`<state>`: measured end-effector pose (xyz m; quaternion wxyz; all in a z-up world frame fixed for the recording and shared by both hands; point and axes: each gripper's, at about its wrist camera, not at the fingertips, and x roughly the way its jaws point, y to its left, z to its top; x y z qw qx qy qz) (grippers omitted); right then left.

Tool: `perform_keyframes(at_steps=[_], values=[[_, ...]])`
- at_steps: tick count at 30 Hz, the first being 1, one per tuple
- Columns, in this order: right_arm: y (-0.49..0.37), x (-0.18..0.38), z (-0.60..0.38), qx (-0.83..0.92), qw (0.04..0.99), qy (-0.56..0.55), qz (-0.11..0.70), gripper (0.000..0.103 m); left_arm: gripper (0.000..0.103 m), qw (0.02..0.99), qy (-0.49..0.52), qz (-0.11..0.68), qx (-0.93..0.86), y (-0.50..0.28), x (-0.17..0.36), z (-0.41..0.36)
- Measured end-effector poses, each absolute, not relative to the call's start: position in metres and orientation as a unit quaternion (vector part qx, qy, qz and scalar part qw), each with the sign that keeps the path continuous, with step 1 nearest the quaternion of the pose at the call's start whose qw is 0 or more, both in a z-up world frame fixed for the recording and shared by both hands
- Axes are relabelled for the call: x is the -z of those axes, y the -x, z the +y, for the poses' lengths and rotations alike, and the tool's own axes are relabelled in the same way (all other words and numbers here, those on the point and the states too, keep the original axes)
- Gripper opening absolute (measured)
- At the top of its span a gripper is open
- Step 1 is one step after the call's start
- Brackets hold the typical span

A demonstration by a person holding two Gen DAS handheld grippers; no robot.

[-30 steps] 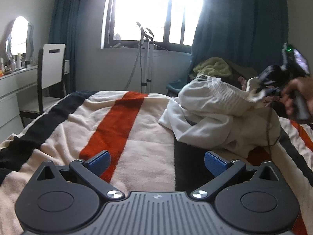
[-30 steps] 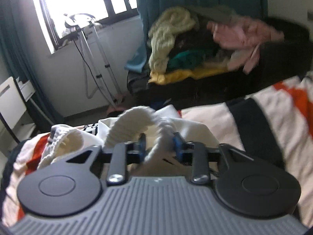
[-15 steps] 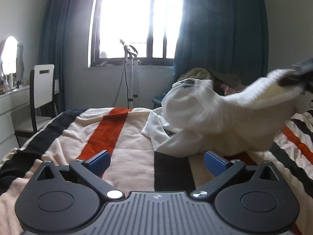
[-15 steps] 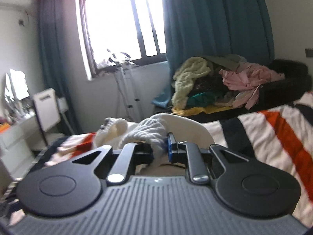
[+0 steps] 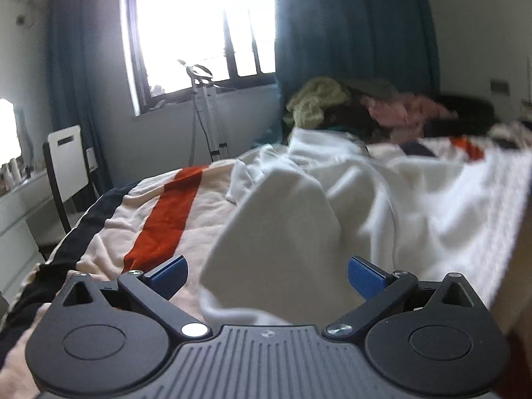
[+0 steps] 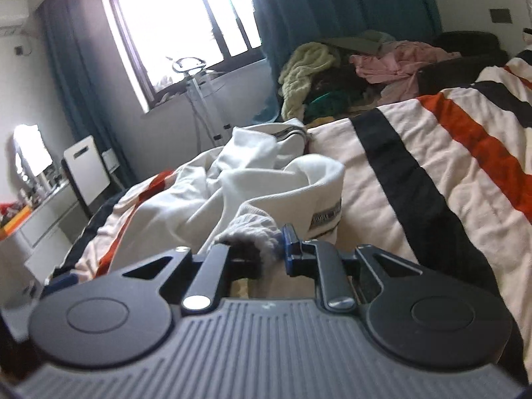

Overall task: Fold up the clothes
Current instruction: 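Lift the waistband with the right tool while the left tool approaches a leg cuff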

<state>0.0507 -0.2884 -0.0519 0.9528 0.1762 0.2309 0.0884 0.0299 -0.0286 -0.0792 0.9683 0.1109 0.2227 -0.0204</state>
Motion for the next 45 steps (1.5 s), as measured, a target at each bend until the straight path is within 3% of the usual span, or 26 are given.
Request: perform_keyframes(at_steps=[9, 17, 24, 27, 28, 29, 33, 39, 42, 45], values=[[-0.057, 0.066, -0.3, -0.06, 0.946, -0.21, 0.241, 0.016, 0.103, 0.946, -0.126, 0.297, 0.025, 0.015, 0.098, -0.037], [-0.058, 0.066, -0.301, -0.047, 0.945, -0.214, 0.242, 0.017, 0.103, 0.911, -0.08, 0.402, -0.048, -0.019, 0.119, -0.007], [-0.053, 0.066, -0.298, -0.031, 0.948, -0.198, 0.247, 0.018, 0.103, 0.937, -0.027, 0.322, -0.131, -0.019, 0.094, 0.024], [-0.053, 0.069, -0.296, -0.03, 0.945, -0.193, 0.263, 0.034, 0.103, 0.942, 0.01, 0.294, -0.162, -0.02, 0.082, 0.046], [-0.054, 0.07, -0.296, -0.033, 0.943, -0.191, 0.271, 0.047, 0.103, 0.943, 0.027, 0.287, -0.168, -0.022, 0.077, 0.055], [-0.054, 0.071, -0.295, -0.04, 0.941, -0.189, 0.277, 0.053, 0.103, 0.944, 0.046, 0.279, -0.172, -0.026, 0.071, 0.064], [-0.053, 0.072, -0.289, -0.096, 0.932, -0.197, 0.287, 0.055, 0.103, 0.952, 0.072, 0.233, -0.186, -0.036, 0.04, 0.091], [-0.054, 0.073, -0.264, -0.209, 0.908, -0.187, 0.311, 0.064, 0.103, 0.969, 0.0, 0.182, -0.169, -0.061, -0.005, 0.114], [-0.06, 0.084, -0.252, -0.292, 0.856, -0.218, 0.367, 0.064, 0.103, 0.964, -0.042, 0.215, -0.151, -0.071, 0.005, 0.124], [-0.056, 0.086, -0.244, -0.326, 0.825, -0.224, 0.403, 0.064, 0.103, 0.941, -0.036, 0.299, -0.153, -0.072, 0.029, 0.136]])
